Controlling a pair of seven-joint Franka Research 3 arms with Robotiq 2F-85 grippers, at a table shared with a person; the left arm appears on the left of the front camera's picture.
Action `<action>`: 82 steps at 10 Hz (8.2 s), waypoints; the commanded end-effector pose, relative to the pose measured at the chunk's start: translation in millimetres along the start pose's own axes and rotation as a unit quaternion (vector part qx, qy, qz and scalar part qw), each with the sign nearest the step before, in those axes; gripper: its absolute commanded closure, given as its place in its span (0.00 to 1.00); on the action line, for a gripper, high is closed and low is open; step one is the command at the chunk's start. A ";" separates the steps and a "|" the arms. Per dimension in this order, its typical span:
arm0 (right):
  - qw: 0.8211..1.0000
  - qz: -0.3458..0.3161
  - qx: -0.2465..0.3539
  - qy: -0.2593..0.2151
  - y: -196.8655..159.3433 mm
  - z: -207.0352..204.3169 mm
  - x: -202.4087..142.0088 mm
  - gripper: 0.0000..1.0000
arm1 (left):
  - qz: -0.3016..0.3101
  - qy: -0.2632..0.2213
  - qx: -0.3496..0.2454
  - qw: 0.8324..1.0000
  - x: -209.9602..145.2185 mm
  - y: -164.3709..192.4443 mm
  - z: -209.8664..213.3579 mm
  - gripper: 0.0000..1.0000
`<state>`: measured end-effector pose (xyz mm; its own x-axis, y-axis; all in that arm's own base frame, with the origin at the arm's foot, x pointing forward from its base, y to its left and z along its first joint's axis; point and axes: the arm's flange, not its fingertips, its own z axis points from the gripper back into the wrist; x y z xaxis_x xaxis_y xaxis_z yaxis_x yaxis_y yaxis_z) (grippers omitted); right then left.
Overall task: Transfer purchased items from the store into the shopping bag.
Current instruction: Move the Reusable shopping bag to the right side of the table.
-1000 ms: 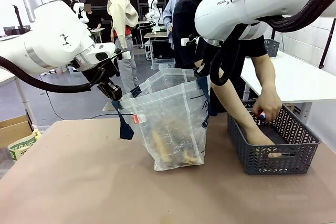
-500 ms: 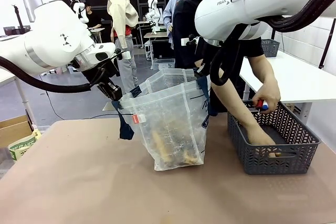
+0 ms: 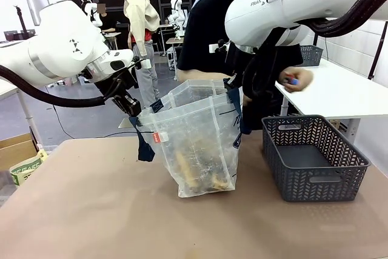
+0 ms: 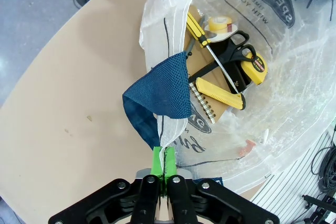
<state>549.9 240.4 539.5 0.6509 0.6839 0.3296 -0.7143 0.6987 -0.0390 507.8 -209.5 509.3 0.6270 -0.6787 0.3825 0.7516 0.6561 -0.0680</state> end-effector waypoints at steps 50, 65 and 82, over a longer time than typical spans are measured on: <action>1.000 -0.002 -0.001 -0.002 -1.5 1.7 -0.4 1.00 | 0.003 0.000 0.000 1.000 -0.9 1.4 0.6 1.00; 1.000 -0.002 -0.001 -0.002 -1.5 1.7 -0.4 1.00 | 0.003 0.000 0.000 1.000 -0.9 1.4 0.6 1.00; 0.981 -0.193 -0.015 0.012 43.9 -10.6 51.9 1.00 | 0.004 -0.095 -0.087 0.992 67.6 -39.5 6.2 1.00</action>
<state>552.1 306.3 538.5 0.8713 0.3754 0.3160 -0.4103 0.9106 0.0497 516.6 -281.8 539.0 0.5844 -0.6221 0.5211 0.7913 0.5791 -0.1962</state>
